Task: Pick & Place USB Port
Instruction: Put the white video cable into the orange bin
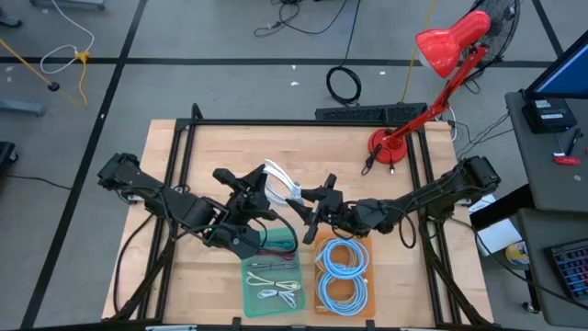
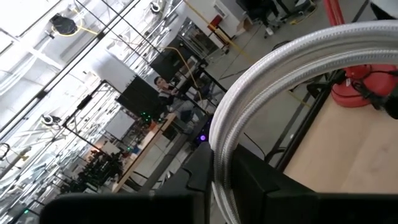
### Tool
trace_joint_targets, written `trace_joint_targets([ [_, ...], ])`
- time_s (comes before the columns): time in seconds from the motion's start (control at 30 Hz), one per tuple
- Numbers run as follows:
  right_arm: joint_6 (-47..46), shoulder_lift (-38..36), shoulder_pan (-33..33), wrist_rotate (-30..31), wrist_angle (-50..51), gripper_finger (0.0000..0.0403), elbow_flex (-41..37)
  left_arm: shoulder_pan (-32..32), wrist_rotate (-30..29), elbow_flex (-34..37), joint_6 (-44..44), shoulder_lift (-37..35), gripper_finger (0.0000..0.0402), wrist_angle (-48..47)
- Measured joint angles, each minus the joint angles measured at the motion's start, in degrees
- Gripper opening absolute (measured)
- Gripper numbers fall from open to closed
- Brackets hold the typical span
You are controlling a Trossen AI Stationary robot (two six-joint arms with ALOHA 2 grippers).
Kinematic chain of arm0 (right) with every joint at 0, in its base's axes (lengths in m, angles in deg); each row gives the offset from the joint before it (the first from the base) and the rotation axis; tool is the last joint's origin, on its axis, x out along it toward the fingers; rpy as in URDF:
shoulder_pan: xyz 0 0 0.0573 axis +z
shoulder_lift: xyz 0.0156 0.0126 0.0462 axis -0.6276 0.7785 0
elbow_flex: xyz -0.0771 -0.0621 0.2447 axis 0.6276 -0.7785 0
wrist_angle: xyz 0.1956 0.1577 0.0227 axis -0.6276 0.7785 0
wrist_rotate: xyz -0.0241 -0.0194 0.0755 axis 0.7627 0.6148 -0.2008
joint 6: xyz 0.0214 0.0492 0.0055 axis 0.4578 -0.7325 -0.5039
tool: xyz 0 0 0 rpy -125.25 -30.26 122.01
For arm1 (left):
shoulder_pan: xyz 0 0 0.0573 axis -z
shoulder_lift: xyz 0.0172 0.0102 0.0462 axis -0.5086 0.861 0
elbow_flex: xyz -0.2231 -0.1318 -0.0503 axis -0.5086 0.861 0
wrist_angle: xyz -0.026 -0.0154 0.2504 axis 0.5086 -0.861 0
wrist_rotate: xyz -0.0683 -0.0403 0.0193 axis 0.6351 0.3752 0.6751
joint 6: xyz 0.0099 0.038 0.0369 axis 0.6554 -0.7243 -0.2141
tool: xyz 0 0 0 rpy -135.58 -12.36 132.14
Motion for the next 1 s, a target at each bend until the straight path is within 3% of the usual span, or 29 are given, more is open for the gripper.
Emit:
trace_joint_targets([
  [0.13,0.0,0.0,-0.2,0.7,2.0,0.0083,0.0,0.7,0.1,0.0,1.2,0.0,0.0078,-0.1],
  [0.27,0.9,0.0,-0.1,3.6,2.4,0.0037,0.0,2.5,-0.3,0.0,1.5,0.0,0.0087,-0.3],
  [0.5,1.3,0.0,0.5,4.9,3.2,0.0035,0.0,7.9,-2.9,0.0,1.3,0.0,0.009,-1.8],
  [0.63,-0.3,-0.8,1.9,1.9,3.8,0.0035,0.0,10.9,-2.9,0.0,3.3,-0.4,0.0091,-5.8],
  [0.83,-5.4,-2.6,5.7,-6.5,5.1,0.0035,0.0,13.6,-3.0,0.0,14.9,-3.4,0.0091,-15.6],
  [1.0,-12.2,-3.7,11.2,-11.0,9.8,0.0035,0.0,16.2,-2.6,0.0,33.7,-7.5,0.0092,-30.3],
])
